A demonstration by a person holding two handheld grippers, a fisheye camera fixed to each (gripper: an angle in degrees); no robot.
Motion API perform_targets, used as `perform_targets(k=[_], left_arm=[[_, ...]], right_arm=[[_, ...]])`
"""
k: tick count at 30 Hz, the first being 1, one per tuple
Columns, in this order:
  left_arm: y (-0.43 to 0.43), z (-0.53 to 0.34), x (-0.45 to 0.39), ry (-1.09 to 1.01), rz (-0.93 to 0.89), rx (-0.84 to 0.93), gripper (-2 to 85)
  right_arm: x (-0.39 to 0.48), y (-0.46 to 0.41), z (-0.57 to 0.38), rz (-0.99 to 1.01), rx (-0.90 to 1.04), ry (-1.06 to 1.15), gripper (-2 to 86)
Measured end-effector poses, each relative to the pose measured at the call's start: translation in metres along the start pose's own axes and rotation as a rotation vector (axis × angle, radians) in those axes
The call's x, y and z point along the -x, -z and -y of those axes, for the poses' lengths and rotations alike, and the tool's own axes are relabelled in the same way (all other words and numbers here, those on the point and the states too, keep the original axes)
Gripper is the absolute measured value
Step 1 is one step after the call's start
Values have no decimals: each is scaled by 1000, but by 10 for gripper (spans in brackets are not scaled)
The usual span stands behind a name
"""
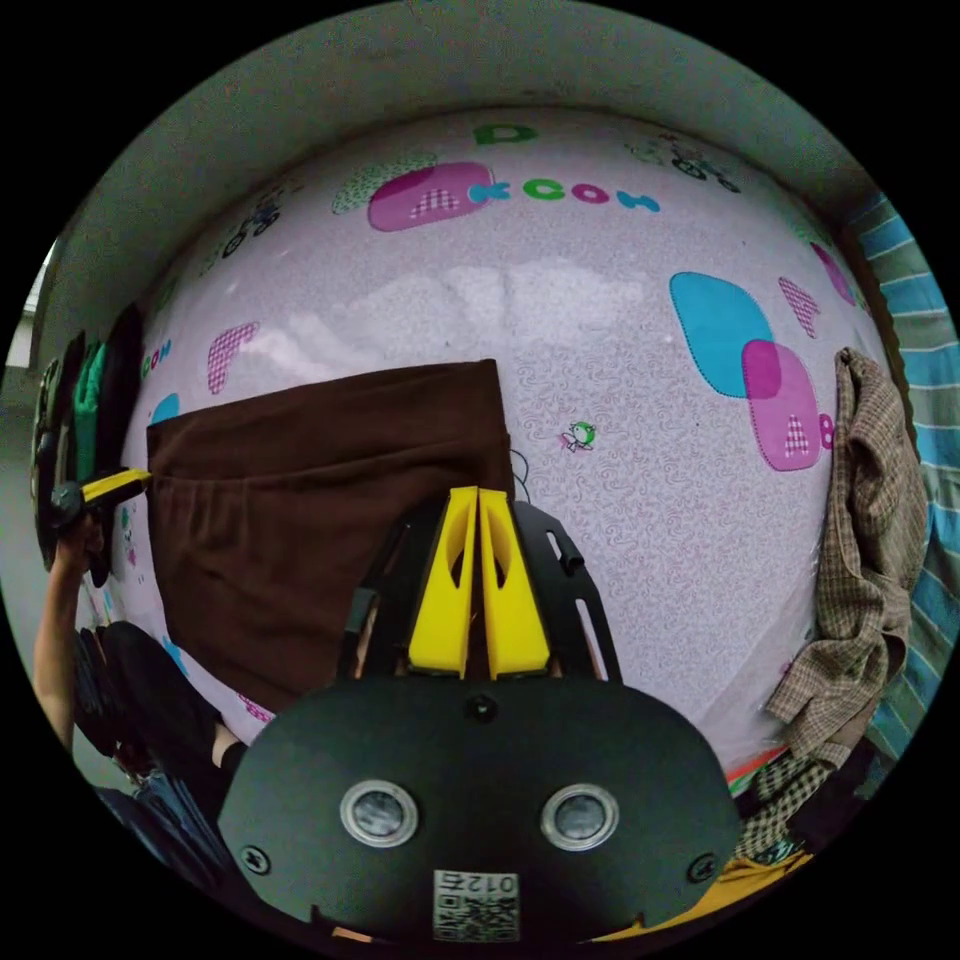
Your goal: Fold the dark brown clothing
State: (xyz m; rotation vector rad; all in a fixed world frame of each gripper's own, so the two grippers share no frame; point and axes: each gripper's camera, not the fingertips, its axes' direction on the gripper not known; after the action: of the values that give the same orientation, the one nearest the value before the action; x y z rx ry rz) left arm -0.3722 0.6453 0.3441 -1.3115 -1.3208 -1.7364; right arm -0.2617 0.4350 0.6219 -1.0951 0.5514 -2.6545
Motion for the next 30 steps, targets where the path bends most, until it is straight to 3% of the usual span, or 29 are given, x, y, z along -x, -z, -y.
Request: perform_targets(k=[8, 15, 23, 30], left_arm=[[4, -10, 25, 37, -63, 24, 8], [34, -9, 21, 27, -80, -116, 9], [2, 7, 17, -4, -36, -34, 7], [-2, 0, 29, -40, -43, -24, 6]], right_arm=[[-16, -2, -1, 31, 7, -24, -10], [-22, 12, -6, 69, -155, -73, -10], [-6, -27, 30, -12, -33, -18, -10], [-17, -42, 45, 0, -89, -73, -10]])
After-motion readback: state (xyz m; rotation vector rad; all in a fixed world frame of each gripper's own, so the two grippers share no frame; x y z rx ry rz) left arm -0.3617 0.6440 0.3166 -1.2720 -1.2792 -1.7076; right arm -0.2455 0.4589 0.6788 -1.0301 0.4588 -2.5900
